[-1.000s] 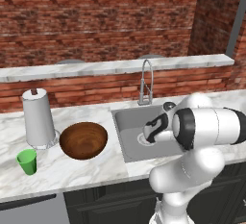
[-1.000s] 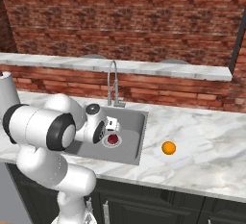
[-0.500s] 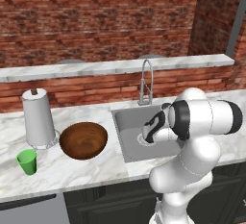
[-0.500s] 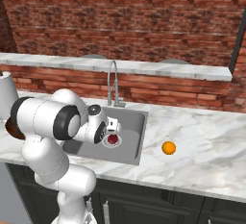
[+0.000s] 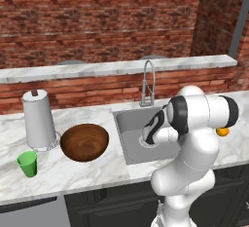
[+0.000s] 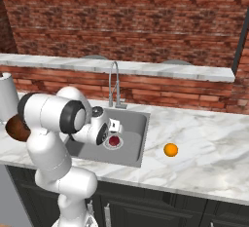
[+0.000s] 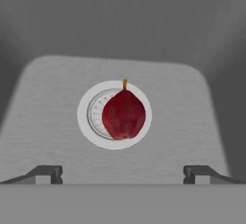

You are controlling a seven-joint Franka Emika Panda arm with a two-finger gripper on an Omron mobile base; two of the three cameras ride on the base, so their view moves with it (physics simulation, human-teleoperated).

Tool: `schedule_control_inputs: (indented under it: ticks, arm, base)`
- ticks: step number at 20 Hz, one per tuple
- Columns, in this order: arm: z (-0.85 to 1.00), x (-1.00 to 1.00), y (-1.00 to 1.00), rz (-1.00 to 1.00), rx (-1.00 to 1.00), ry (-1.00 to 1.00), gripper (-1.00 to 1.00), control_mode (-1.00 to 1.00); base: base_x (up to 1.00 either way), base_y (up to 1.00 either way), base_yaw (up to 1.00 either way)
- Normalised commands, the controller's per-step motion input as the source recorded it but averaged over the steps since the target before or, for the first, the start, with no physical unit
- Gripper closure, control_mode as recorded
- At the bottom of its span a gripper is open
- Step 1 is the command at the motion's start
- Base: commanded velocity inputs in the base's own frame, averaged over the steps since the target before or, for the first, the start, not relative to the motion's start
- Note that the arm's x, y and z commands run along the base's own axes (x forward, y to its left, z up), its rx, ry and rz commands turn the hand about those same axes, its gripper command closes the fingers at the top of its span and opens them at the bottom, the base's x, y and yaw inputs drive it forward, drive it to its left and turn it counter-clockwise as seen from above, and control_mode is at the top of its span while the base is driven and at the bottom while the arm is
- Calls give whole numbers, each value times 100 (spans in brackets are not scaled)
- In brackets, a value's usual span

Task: Remove the orange and pear from the sink. Then move the bowl and cup from the counter to the sink for washing.

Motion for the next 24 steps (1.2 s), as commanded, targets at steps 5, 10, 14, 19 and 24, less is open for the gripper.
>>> schedule_control_inputs:
  ticks: [5,10,14,19,24]
  arm:
    - [-9,12,0,0,0,0,-100,-100]
    - [-9,11,0,0,0,0,-100,-100]
    - [-10,10,0,0,0,0,-100,-100]
    - [-13,8,0,0,0,0,-100,-100]
    - [-13,8,-3,0,0,0,-100,-100]
  base:
    - [0,0,0]
    - [0,0,0]
    - [0,0,0]
    - [0,0,0]
    - [0,0,0]
